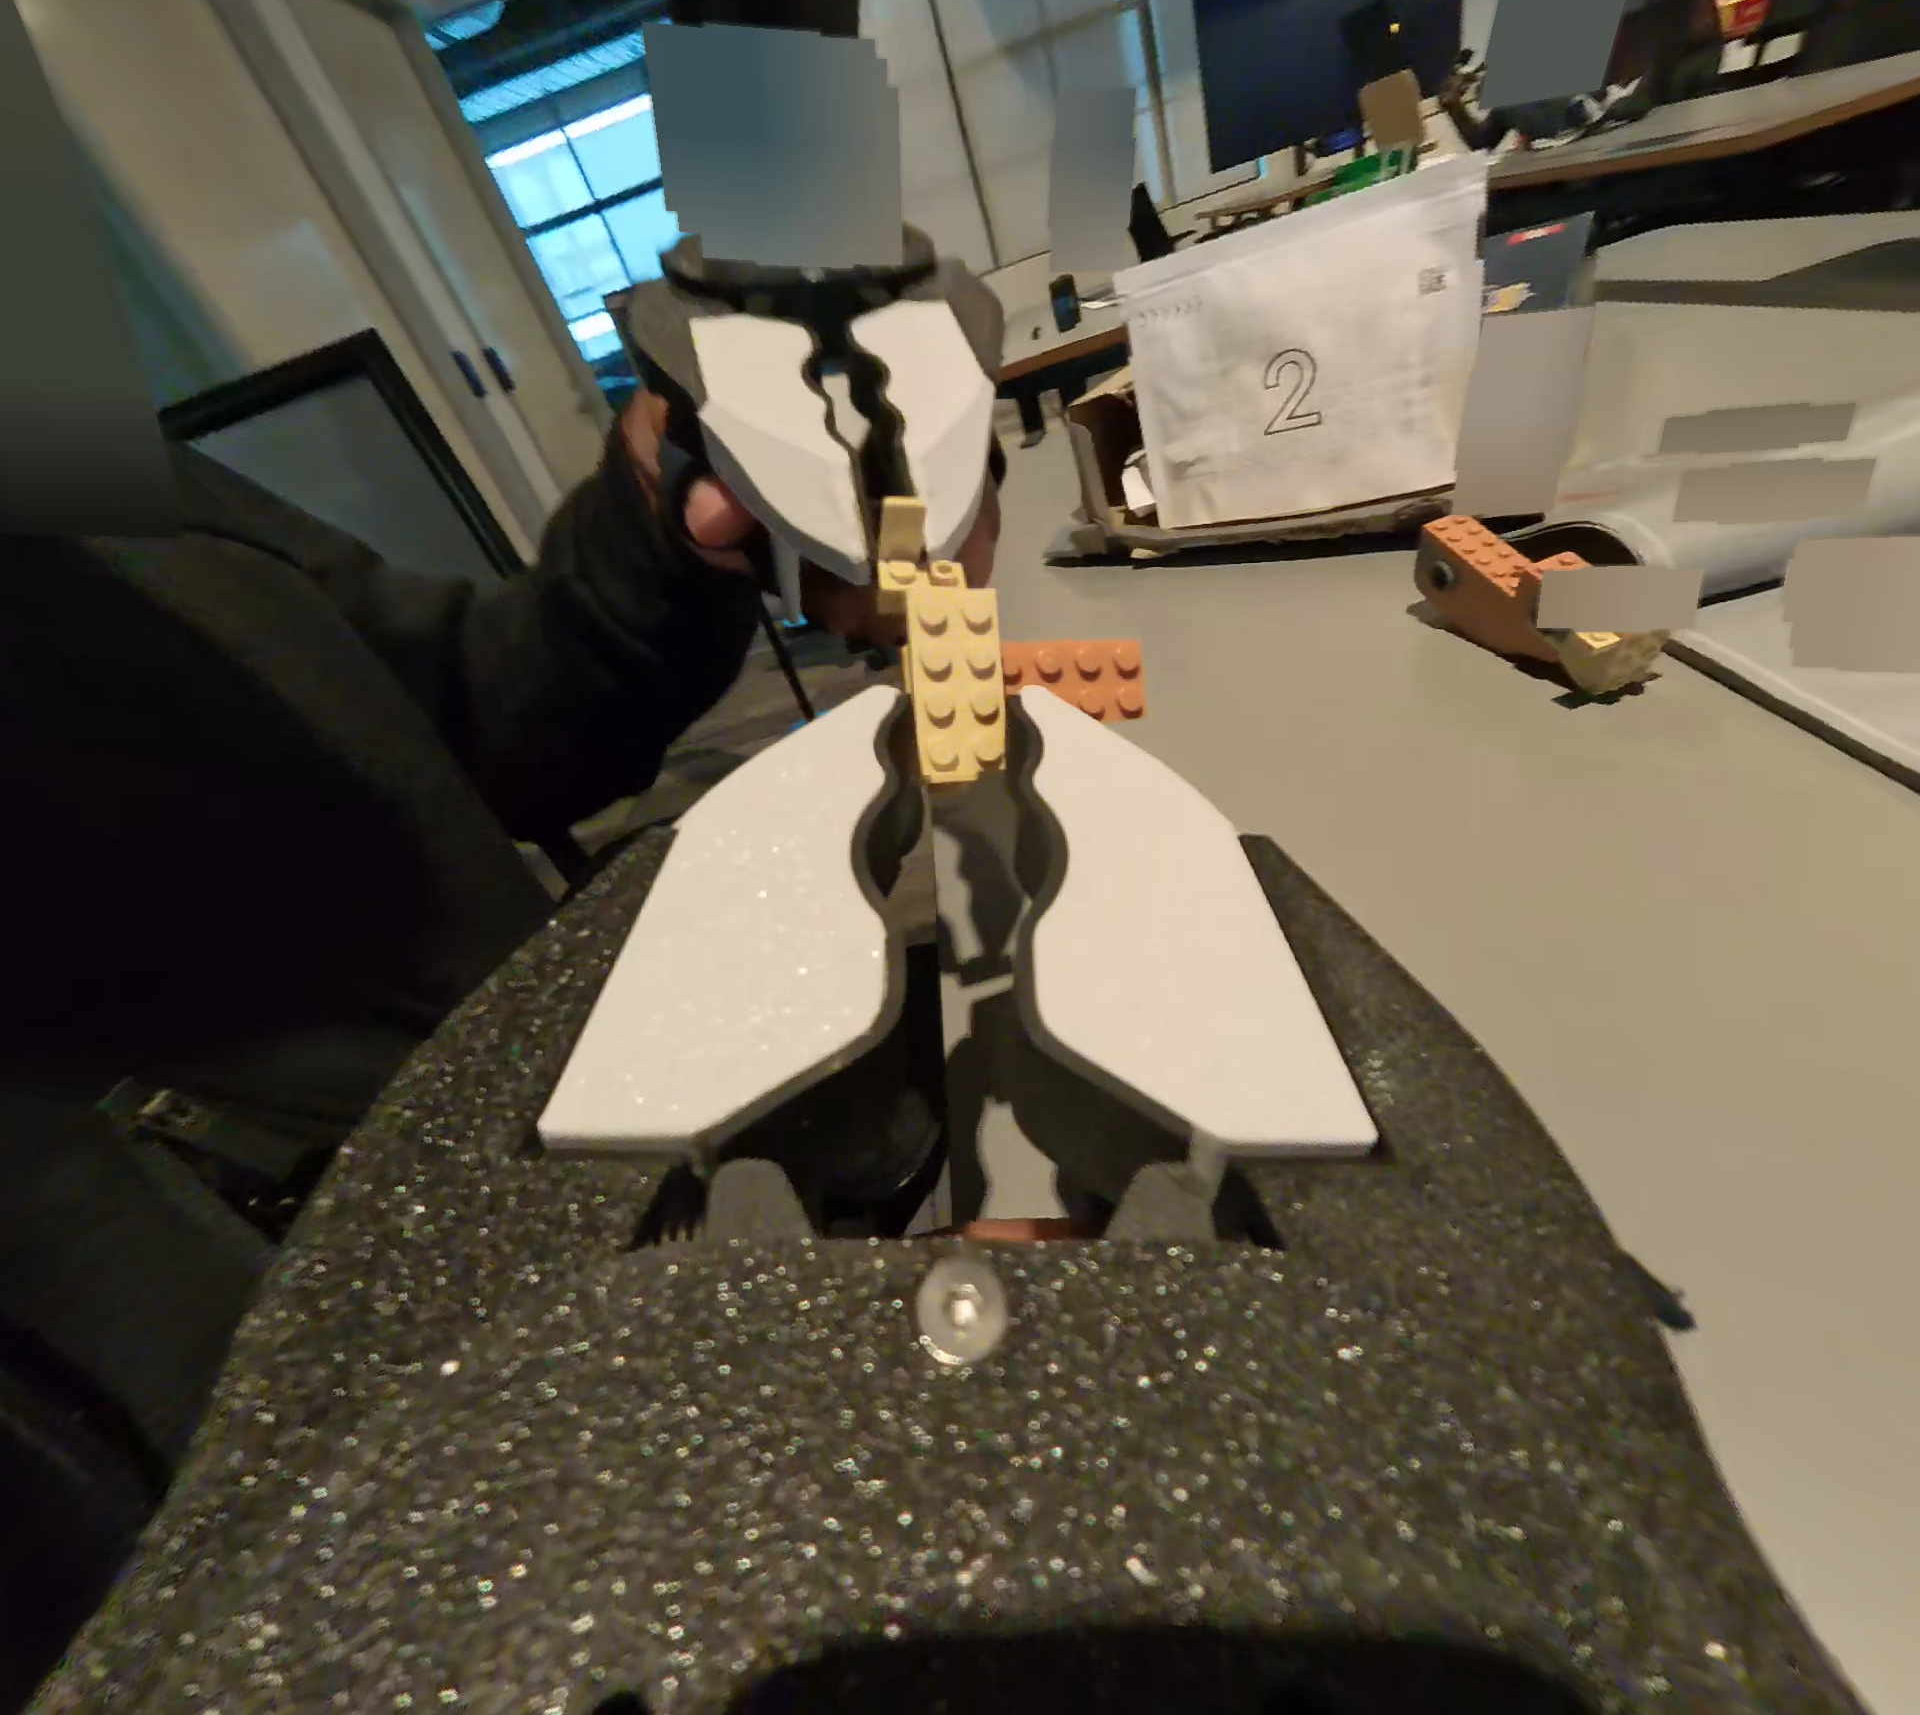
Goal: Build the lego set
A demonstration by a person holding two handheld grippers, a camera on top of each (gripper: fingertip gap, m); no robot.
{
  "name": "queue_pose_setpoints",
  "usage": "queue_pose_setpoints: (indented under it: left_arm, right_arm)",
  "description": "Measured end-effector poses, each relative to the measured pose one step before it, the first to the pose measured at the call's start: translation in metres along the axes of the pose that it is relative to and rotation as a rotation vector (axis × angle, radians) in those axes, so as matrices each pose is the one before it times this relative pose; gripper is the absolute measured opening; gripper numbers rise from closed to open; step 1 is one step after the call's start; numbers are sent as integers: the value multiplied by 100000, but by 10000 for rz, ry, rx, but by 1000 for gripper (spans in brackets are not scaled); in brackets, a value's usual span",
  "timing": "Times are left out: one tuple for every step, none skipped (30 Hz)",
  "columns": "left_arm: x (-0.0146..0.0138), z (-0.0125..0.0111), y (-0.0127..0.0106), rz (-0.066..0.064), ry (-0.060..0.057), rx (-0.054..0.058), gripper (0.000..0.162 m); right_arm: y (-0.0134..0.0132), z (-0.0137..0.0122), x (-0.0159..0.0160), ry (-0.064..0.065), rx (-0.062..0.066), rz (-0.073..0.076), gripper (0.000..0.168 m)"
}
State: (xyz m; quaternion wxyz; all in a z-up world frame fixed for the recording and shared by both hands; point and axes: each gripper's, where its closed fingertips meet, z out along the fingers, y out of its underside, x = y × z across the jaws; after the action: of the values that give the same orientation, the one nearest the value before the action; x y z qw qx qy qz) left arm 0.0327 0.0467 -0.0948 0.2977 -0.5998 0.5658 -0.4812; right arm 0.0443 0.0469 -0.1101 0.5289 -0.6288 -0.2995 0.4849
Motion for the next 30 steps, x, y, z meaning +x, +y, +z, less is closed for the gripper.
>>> queue_pose_setpoints:
  left_arm:
    - [186, 27, -42, 83, 57, -245, 7]
    - [134, 35, -23, 48, 39, -245, 7]
    - [41, 14, -12, 52, -13, -250, 7]
    - [-35, -4, 22, 53, -52, -269, 7]
    - [-47, -25, 15, 52, -63, -261, 7]
    - [0, -17, 36, 61, -24, -260, 7]
    - [100, -8, 26, 68, 37, -242, 7]
    - [152, 14, 27, 51, 66, -226, 7]
    - [139, 36, -29, 40, 59, -172, 7]
    - [135, 61, -45, 3, 65, -160, 7]
    - [154, 72, -41, -10, 92, -159, 7]
    - [165, 89, -9, -23, 101, -162, 7]
    - [131, 88, -7, -46, 89, -166, 7]
    - [80, 44, -45, -48, 68, -141, 7]
    - [91, 30, -65, -40, 77, -139, 7]
    - [114, -6, -134, -44, 85, -97, 7]
    - [119, -9, -141, -51, 83, -87, 7]
    - [138, 6, -117, -33, 90, -92, 7]
    - [122, 10, -92, -26, 77, -95, 7]
    - [78, 7, -83, -22, 51, -70, 7]
    - [54, 2, -77, -28, 45, -66, 7]
    - [30, 8, -36, -40, 34, -87, 7]
    - [9, 37, -46, -39, 16, -68, 7]
    - [-4, 33, -46, -2, 0, -67, 7]
    - [-9, 28, 24, 14, -10, -114, 7]
    - [13, 20, 54, 45, 2, -136, 7]
    - [35, 3, 37, 83, 1, -122, 7]
    - [10, -1, 60, 84, -24, -130, 7]
    - [-41, 26, 89, 82, -44, -150, 8]
    - [-68, 28, 128, 98, -65, -172, 7]
  right_arm:
    - [69, 60, -86, 66, 0, -18, 17]
    - [4, 59, -149, 11, 44, 49, 17]
    - [-61, 39, -221, -25, 118, 78, 17]
    - [-138, 14, -272, -53, 172, 70, 17]
    - [-123, 9, -252, -49, 145, 46, 17]
    - [-12, 3, -169, -9, 53, 12, 17]
    - [61, 20, -85, 16, -22, -18, 17]
    - [80, 3, -60, 7, -41, -7, 17]
    - [54, 11, -51, 1, -25, 33, 17]
    - [34, 7, -62, -15, 6, 60, 17]
    - [15, 9, -106, -39, 29, 76, 17]
    - [7, 9, -132, -53, 50, 87, 17]
    - [40, -11, -99, -48, 48, 94, 17]
    - [14, -45, -82, -37, 56, 91, 17]
    - [-37, -59, -88, -53, 85, 100, 17]
    - [-86, -49, -120, -82, 111, 139, 17]
    - [-66, -46, -132, -110, 126, 177, 17]
    - [-44, -24, -141, -128, 114, 175, 16]
    - [-16, -10, -133, -103, 84, 120, 16]
    - [-31, -7, -81, -60, 56, 54, 16]
    - [-10, 1, -61, -41, 19, 27, 16]
    - [8, 8, -17, -32, -3, 27, 16]
    - [3, 6, -14, -22, -3, 22, 16]
    - [6, -8, 6, -7, -5, 12, 16]
    - [18, -9, 4, -1, -17, 5, 16]
    - [35, -4, -5, -10, -20, 4, 16]
    - [25, 5, -15, -5, -22, 0, 16]
    - [40, 12, 13, 21, -42, -10, 16]
    - [78, 31, 64, 59, -73, -22, 16]
    - [112, 50, 91, 87, -96, -39, 16]
